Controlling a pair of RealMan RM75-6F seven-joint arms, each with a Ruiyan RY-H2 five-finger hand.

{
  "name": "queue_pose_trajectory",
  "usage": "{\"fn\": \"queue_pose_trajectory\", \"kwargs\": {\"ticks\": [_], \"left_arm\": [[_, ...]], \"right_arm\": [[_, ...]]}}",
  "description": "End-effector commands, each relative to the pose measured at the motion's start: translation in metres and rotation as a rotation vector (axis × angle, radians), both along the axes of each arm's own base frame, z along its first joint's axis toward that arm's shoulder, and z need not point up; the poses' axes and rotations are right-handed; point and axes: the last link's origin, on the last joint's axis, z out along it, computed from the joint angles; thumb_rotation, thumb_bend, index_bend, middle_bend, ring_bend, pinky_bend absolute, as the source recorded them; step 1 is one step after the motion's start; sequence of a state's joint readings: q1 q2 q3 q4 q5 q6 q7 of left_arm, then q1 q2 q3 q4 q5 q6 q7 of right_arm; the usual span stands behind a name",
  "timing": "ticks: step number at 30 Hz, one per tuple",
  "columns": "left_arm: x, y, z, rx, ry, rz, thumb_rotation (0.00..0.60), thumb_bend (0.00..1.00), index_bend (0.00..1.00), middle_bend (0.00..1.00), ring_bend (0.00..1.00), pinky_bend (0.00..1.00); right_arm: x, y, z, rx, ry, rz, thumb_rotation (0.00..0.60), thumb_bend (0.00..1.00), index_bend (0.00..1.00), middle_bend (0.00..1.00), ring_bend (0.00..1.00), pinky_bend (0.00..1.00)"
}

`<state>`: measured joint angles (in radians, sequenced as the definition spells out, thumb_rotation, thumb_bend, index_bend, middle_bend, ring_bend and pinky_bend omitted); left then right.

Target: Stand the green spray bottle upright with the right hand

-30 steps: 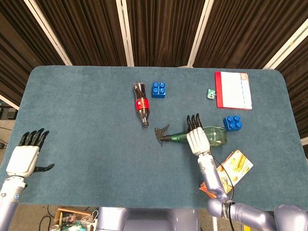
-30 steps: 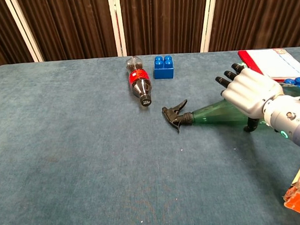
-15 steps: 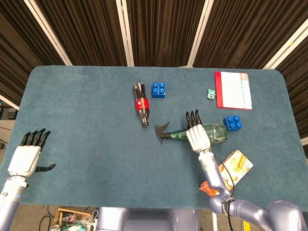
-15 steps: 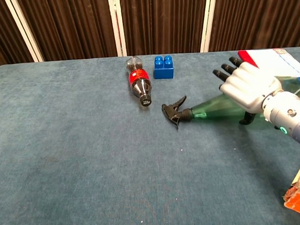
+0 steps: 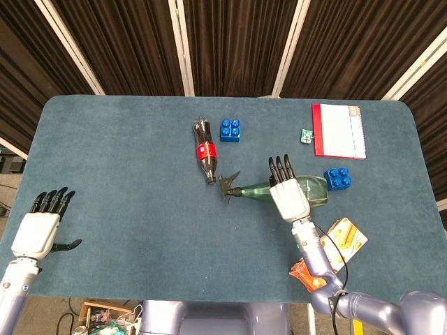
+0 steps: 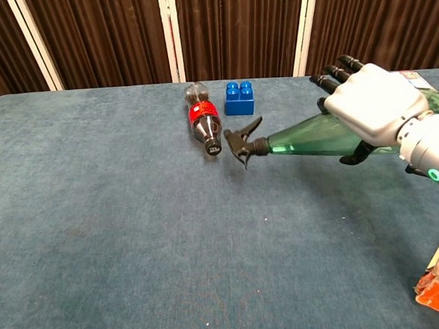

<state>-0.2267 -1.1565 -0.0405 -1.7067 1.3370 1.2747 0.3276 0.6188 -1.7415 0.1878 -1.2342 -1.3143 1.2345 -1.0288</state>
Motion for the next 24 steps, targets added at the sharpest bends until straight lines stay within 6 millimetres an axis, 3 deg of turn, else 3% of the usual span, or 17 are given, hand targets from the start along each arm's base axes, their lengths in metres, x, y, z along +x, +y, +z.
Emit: {"fn": "queue_pose_trajectory", "kwargs": {"ticks": [1,4,13,20,24], "left_arm": [[0.0,0.0,0.0,-0.001,-0.001,0.0,0.6,0.06,0.0,0.0,0.0,0.04],[0.0,0.0,-0.001,-0.004,0.0,0.002,0.6,0.06,0.0,0.0,0.0,0.04],[0.0,0.0,-0.003,-0.009,0.003,0.008,0.6,0.06,0.0,0.0,0.0,0.04],[0.001,0.0,-0.005,-0.014,0.007,0.005,0.6,0.06,0.0,0.0,0.0,0.04],[0.003,-0.001,-0.007,-0.019,0.009,0.002,0.6,0.06,0.0,0.0,0.0,0.04]], "right_arm": [[-0.004,-0.002,0.014,0.014,-0.082,-0.022,0.6,0.66,0.89,0.08,0.0,0.0],[-0.005,-0.002,0.019,0.043,-0.184,-0.039,0.6,0.66,0.9,0.08,0.0,0.0],[-0.002,0.003,0.041,0.234,-0.963,-0.074,0.6,0.67,0.9,0.08,0.0,0.0],[-0.01,0.019,0.042,0.358,-1.5,-0.008,0.6,0.68,0.9,0.08,0.0,0.0],[-0.016,0.024,0.039,0.365,-1.661,0.093,0.6,0.69,0.9,0.08,0.0,0.0]]}}
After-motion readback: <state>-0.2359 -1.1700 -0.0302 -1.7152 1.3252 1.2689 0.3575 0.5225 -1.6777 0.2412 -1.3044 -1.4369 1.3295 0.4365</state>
